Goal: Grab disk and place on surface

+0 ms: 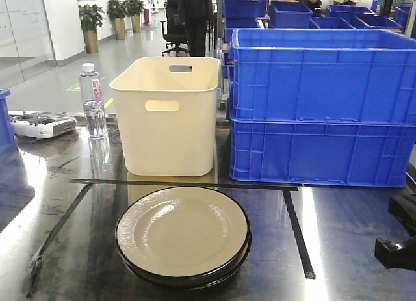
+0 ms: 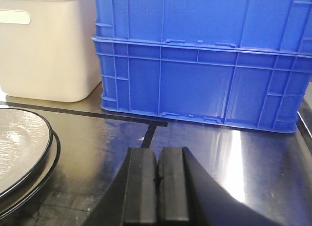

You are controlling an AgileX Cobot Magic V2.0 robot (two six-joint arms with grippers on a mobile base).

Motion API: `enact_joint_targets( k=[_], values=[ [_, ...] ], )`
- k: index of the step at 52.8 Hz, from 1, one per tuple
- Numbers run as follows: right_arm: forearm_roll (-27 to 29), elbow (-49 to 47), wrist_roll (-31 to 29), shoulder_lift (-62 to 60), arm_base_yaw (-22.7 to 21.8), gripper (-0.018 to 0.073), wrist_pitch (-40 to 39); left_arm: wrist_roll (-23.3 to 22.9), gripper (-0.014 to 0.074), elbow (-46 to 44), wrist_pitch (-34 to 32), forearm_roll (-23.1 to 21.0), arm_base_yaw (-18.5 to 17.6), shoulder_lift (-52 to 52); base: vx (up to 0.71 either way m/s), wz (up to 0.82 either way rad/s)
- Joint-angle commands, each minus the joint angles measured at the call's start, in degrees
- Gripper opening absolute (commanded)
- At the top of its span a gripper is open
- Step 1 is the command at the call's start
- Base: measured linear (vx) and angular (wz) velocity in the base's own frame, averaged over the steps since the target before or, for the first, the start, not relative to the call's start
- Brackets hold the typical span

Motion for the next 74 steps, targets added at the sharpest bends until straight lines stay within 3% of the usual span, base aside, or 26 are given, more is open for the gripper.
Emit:
enact_joint_targets(
  k=[1, 31, 39, 41, 44, 49, 53, 58, 61, 65, 68, 74],
  values=[
    [0.70, -1.90, -0.48, -0.57, -0.15, -0.0012, 1.17, -0.63, -0.0002, 0.71, -4.40, -0.12, -0.36, -0.41, 0.00, 0.00],
    [0.70, -1.89, -0.42, -0.57, -0.15, -0.0012, 1.17, -0.63, -0.0002, 0.71, -4.40, -0.12, -0.36, -0.41, 0.00, 0.00],
    [-0.86, -1.79, 2.21, -0.57, -0.09, -0.0012, 1.84, -0.63, -0.0002, 0.71, -4.40, -0.12, -0.36, -0.41, 0.00, 0.00],
    [-4.41, -1.79, 6.58, -0.57, -0.09, -0.0012, 2.07, -0.63, -0.0002, 0.71, -4.40, -0.12, -0.36, -0.41, 0.00, 0.00],
    [-14.83, -1.79, 16.26, -0.57, -0.09, -0.0012, 2.20, -0.63, -0.0002, 0.71, -4.40, -0.12, -0.36, -0.41, 0.00, 0.00],
    [-43.13, -1.79, 40.54, -0.57, -0.09, -0.0012, 3.59, -0.63, -0.0002, 0.71, -4.40, -0.12, -0.36, -0.41, 0.00, 0.00],
    [-66.17, -1.79, 64.26, -0.57, -0.19, -0.0012, 5.55, -0.63, -0.0002, 0.71, -4.40, -0.12, -0.36, -0.41, 0.00, 0.00],
    [-90.11, -1.79, 89.78, -0.57, -0.19, -0.0012, 9.12, -0.63, -0.0002, 0.71, -4.40, -0.12, -0.36, -0.41, 0.00, 0.00],
    [-101.04, -1.79, 101.57, -0.72, -0.19, -0.0012, 12.67, -0.63, -0.0002, 0.71, -4.40, -0.12, -0.36, -0.41, 0.00, 0.00],
    [-111.49, -1.68, 112.36, -3.58, -0.19, -0.0012, 19.45, -0.63, -0.0002, 0.71, -4.40, -0.12, -0.36, -0.41, 0.00, 0.00],
    [-116.44, -0.59, 115.91, -6.83, -0.32, -0.0012, 21.08, -0.63, -0.0002, 0.71, -4.40, -0.12, -0.36, -0.41, 0.00, 0.00],
    [-117.21, 5.69, 116.41, -15.21, -5.20, -0.0012, 17.07, -0.63, -0.0002, 0.71, -4.40, -0.12, -0.36, -0.41, 0.00, 0.00]
  ],
)
